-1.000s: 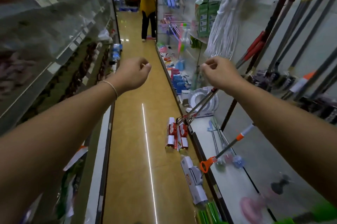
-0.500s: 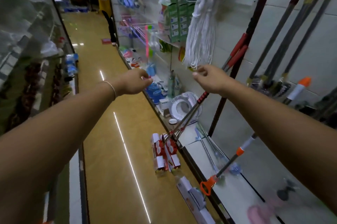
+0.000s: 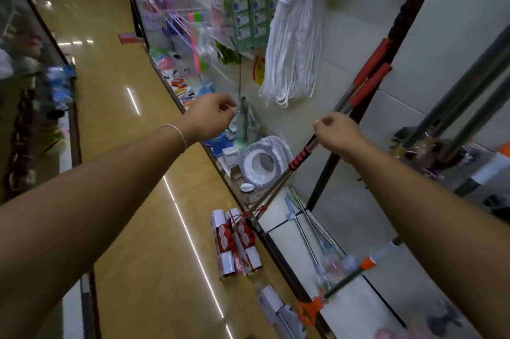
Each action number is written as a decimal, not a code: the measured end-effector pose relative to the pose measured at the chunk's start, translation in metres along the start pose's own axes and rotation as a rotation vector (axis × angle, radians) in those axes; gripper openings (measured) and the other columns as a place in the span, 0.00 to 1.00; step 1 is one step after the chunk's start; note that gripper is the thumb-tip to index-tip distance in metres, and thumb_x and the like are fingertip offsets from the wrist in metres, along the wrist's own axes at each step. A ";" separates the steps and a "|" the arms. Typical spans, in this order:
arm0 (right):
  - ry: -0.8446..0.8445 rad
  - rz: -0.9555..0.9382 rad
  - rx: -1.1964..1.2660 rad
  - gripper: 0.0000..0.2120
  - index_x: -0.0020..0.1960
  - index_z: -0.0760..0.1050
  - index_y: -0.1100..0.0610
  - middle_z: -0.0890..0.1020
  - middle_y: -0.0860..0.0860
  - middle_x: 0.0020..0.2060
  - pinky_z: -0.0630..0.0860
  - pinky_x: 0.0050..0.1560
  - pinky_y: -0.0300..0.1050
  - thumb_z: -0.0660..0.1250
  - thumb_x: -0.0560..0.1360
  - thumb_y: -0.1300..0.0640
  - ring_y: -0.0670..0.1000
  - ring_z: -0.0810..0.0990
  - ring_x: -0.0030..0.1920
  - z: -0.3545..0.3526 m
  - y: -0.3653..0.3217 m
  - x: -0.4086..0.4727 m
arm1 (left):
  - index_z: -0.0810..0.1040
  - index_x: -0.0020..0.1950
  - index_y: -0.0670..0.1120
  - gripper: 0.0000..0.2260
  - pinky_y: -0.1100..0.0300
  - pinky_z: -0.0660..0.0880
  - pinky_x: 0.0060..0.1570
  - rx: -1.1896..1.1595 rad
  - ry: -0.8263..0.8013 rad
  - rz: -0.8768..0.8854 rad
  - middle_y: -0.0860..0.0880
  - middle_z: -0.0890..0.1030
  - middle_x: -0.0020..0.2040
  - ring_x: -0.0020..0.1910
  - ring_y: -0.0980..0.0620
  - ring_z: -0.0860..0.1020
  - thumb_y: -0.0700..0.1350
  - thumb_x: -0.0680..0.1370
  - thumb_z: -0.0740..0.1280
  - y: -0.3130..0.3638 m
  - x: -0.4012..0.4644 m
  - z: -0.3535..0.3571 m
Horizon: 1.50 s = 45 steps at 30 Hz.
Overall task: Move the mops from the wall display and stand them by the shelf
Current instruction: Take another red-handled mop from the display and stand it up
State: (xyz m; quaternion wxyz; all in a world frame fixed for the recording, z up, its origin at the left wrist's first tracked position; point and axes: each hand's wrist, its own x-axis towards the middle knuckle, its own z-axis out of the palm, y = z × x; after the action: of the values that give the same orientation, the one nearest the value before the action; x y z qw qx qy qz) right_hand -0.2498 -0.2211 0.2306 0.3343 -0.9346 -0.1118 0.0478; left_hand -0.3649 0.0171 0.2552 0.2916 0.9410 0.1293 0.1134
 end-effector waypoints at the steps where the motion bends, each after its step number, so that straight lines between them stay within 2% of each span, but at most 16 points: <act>1: 0.007 0.020 -0.013 0.19 0.54 0.78 0.65 0.82 0.60 0.50 0.77 0.54 0.53 0.60 0.80 0.50 0.60 0.80 0.51 0.000 0.007 0.010 | 0.79 0.59 0.43 0.11 0.52 0.76 0.54 -0.034 0.000 -0.003 0.45 0.81 0.51 0.51 0.47 0.78 0.45 0.80 0.62 0.001 0.013 0.007; 4: 0.024 0.058 -0.053 0.18 0.59 0.76 0.62 0.81 0.58 0.55 0.74 0.56 0.50 0.60 0.81 0.49 0.60 0.78 0.56 -0.001 0.026 0.033 | 0.79 0.60 0.42 0.11 0.56 0.75 0.51 -0.046 -0.029 0.027 0.44 0.81 0.52 0.50 0.47 0.78 0.43 0.80 0.62 0.003 0.053 0.032; 7: 0.045 0.115 -0.069 0.18 0.59 0.77 0.61 0.81 0.58 0.55 0.73 0.54 0.48 0.60 0.81 0.49 0.60 0.78 0.56 -0.001 0.041 0.055 | 0.80 0.59 0.42 0.12 0.59 0.72 0.50 -0.049 -0.083 0.079 0.43 0.82 0.51 0.49 0.47 0.78 0.43 0.79 0.63 0.005 0.095 0.059; 12: 0.079 0.218 -0.078 0.19 0.61 0.77 0.62 0.80 0.60 0.58 0.73 0.59 0.49 0.59 0.81 0.48 0.62 0.77 0.60 0.001 0.057 0.087 | 0.80 0.56 0.41 0.10 0.63 0.67 0.46 -0.054 -0.241 0.167 0.46 0.80 0.46 0.48 0.47 0.77 0.43 0.79 0.64 0.015 0.160 0.103; 17: 0.176 0.349 -0.061 0.19 0.56 0.79 0.65 0.81 0.62 0.54 0.74 0.57 0.49 0.60 0.81 0.50 0.62 0.78 0.57 0.001 0.060 0.119 | 0.78 0.60 0.41 0.12 0.61 0.69 0.50 -0.059 -0.371 0.281 0.42 0.81 0.52 0.53 0.44 0.78 0.45 0.80 0.63 0.020 0.219 0.131; 20: 0.232 0.419 -0.044 0.17 0.58 0.78 0.63 0.81 0.61 0.57 0.73 0.58 0.48 0.60 0.81 0.51 0.62 0.77 0.59 0.005 0.062 0.139 | 0.77 0.62 0.41 0.13 0.62 0.68 0.51 -0.083 -0.436 0.330 0.42 0.81 0.54 0.56 0.44 0.77 0.45 0.80 0.63 0.022 0.248 0.147; 25: 0.161 0.456 -0.046 0.22 0.66 0.73 0.65 0.78 0.62 0.64 0.72 0.64 0.49 0.59 0.81 0.49 0.62 0.75 0.65 0.014 0.065 0.180 | 0.79 0.57 0.41 0.11 0.64 0.67 0.46 -0.107 -0.535 0.359 0.44 0.81 0.49 0.48 0.47 0.77 0.44 0.80 0.63 0.019 0.276 0.182; 27: 0.153 0.470 -0.048 0.21 0.62 0.76 0.65 0.79 0.61 0.60 0.73 0.60 0.48 0.59 0.81 0.48 0.62 0.76 0.62 0.019 0.071 0.199 | 0.78 0.58 0.41 0.11 0.64 0.67 0.46 -0.122 -0.560 0.352 0.46 0.79 0.46 0.47 0.48 0.77 0.45 0.80 0.62 0.017 0.283 0.196; 29: 0.150 0.495 -0.048 0.18 0.52 0.77 0.62 0.80 0.60 0.51 0.71 0.50 0.44 0.59 0.81 0.48 0.61 0.78 0.56 0.023 0.079 0.215 | 0.77 0.59 0.42 0.11 0.63 0.67 0.48 -0.120 -0.564 0.338 0.47 0.78 0.47 0.48 0.49 0.76 0.45 0.80 0.62 0.013 0.289 0.208; 31: 0.164 0.529 0.000 0.15 0.44 0.73 0.59 0.77 0.57 0.44 0.67 0.44 0.43 0.59 0.81 0.48 0.58 0.77 0.47 0.027 0.087 0.228 | 0.76 0.60 0.43 0.11 0.64 0.66 0.49 -0.101 -0.576 0.318 0.47 0.78 0.48 0.48 0.50 0.74 0.45 0.80 0.62 0.008 0.292 0.219; 35: 0.253 0.581 0.154 0.13 0.46 0.71 0.58 0.74 0.53 0.36 0.68 0.35 0.43 0.61 0.80 0.48 0.54 0.74 0.38 0.032 0.099 0.248 | 0.76 0.60 0.41 0.11 0.57 0.73 0.52 -0.121 -0.608 0.265 0.41 0.80 0.51 0.51 0.42 0.78 0.43 0.80 0.62 -0.007 0.294 0.238; 39: 0.308 0.587 0.421 0.08 0.50 0.71 0.57 0.73 0.50 0.36 0.73 0.41 0.46 0.63 0.80 0.51 0.50 0.73 0.36 0.037 0.106 0.260 | 0.77 0.59 0.40 0.11 0.60 0.71 0.52 -0.137 -0.612 0.247 0.41 0.80 0.51 0.52 0.43 0.78 0.42 0.80 0.62 -0.011 0.291 0.244; 43: 0.396 0.549 0.547 0.08 0.50 0.74 0.57 0.71 0.49 0.32 0.68 0.34 0.42 0.65 0.78 0.52 0.48 0.69 0.30 0.042 0.109 0.266 | 0.77 0.59 0.42 0.10 0.56 0.74 0.56 -0.149 -0.616 0.240 0.42 0.81 0.50 0.52 0.44 0.78 0.43 0.80 0.62 -0.007 0.292 0.246; 45: 0.414 0.539 0.554 0.09 0.53 0.75 0.58 0.74 0.49 0.34 0.69 0.34 0.42 0.65 0.79 0.52 0.48 0.71 0.32 0.044 0.110 0.264 | 0.77 0.59 0.43 0.10 0.55 0.74 0.56 -0.157 -0.618 0.242 0.43 0.81 0.50 0.51 0.45 0.78 0.44 0.80 0.62 -0.002 0.291 0.247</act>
State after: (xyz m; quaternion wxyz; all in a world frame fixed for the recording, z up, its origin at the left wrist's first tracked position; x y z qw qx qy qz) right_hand 0.0185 -0.2126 0.1229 0.5635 -0.7952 0.2224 -0.0268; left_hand -0.0200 -0.0196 0.0960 0.3729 0.9141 -0.0870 -0.1335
